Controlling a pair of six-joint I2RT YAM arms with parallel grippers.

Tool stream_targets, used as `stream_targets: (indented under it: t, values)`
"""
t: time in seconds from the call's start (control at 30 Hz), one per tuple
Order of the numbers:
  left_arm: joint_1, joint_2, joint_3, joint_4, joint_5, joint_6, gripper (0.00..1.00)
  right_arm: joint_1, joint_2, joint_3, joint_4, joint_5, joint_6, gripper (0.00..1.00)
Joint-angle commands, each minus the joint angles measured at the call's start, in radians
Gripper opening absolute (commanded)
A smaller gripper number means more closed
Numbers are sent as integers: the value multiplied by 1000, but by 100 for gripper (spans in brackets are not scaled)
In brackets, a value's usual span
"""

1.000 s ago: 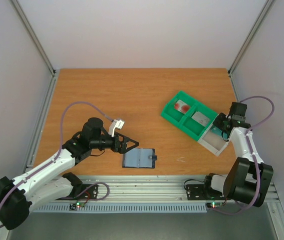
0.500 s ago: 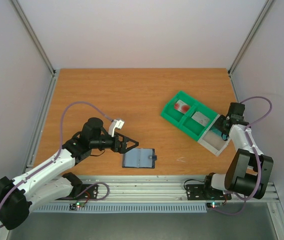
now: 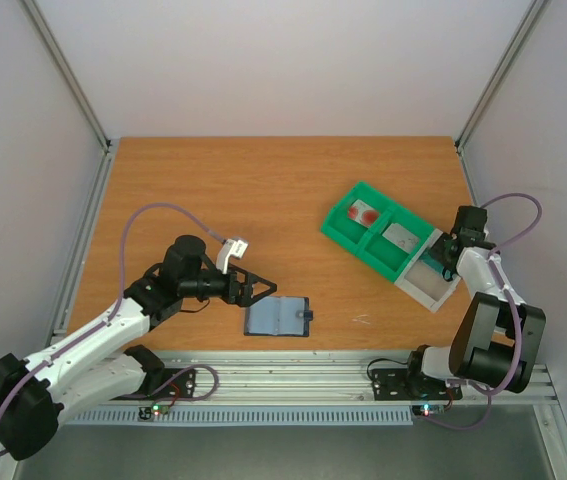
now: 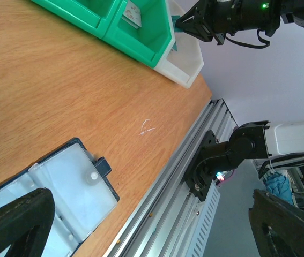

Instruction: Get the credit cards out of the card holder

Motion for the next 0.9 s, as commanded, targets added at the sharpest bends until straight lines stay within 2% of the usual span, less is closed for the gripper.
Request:
stream_targets:
  t: [0.0,0.27,0.5,0.6,0.73,0.87]
  values:
    - [1,-23,-6,23,-12,0,100,-6,14,29,-29,53,12,14]
    - [1,-26,-2,-2,-21,7,99,-7,19,56,-78,87,34,16]
    - [3,-20,5,-61,-39,24,99,-7,-3,100,-145,86,69,23]
    - [2,-32,-4,-70,-86,6,99,-7,-21,113,-167,53,86,26]
    - [4,-22,19,-178,-191,22,99,-7,-43,152,-242,-8,154,26]
    - [3,0,40,-261,-244,56,90,-3,-103,167,-283,-164,206,30]
